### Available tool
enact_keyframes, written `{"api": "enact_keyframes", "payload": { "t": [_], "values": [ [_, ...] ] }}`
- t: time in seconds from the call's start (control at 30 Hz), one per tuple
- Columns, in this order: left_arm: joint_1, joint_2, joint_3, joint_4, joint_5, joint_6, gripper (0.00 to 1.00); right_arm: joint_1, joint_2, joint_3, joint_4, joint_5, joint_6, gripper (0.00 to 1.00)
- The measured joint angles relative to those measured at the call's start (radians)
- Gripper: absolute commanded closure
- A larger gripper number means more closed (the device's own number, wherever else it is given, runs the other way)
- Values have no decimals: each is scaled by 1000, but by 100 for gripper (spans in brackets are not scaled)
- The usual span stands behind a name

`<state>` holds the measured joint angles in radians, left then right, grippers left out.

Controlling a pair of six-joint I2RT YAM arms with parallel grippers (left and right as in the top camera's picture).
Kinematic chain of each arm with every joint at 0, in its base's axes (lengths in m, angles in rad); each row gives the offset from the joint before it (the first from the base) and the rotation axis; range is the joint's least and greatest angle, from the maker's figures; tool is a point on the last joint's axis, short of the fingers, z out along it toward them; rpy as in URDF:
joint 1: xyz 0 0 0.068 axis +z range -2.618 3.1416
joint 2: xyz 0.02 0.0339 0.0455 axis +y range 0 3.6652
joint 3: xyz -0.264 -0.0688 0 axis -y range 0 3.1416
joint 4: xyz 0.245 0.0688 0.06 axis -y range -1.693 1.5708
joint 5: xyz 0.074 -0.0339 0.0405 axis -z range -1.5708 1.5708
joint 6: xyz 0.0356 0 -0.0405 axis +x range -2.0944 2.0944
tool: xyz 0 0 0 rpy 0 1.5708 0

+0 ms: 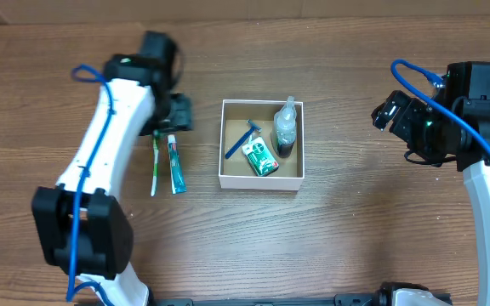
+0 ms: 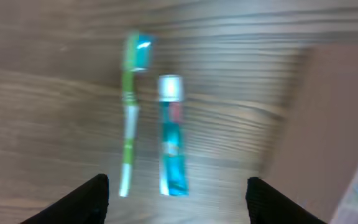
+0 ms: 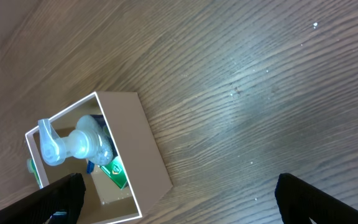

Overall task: Pack container
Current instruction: 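Carry the razor right and drop it into the box, then grasp the green toothbrush with the left gripper, then carry the toothbrush into the box and release it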

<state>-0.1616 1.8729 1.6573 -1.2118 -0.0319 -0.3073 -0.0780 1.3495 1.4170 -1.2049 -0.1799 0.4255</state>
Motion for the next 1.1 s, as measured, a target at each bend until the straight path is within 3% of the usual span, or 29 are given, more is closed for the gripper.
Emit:
{"api": "enact_keyframes", "payload": {
  "t": [0.23,0.43,0.57,0.9,1.1],
  "values": [
    [123,56,-201,171,2,48,33,0,0,0,0,0,1,0],
    [171,100,-210,208,-34,64,43,0,0,0,0,0,0,0],
    [190,181,-211,226,-32,136,44,0,0,0,0,0,0,0],
    [188,233,-192,217,9,208,92,0,0,0,0,0,0,0],
    [188,233,-180,187,14,210,95,0,0,0,0,0,0,0]
  ]
}}
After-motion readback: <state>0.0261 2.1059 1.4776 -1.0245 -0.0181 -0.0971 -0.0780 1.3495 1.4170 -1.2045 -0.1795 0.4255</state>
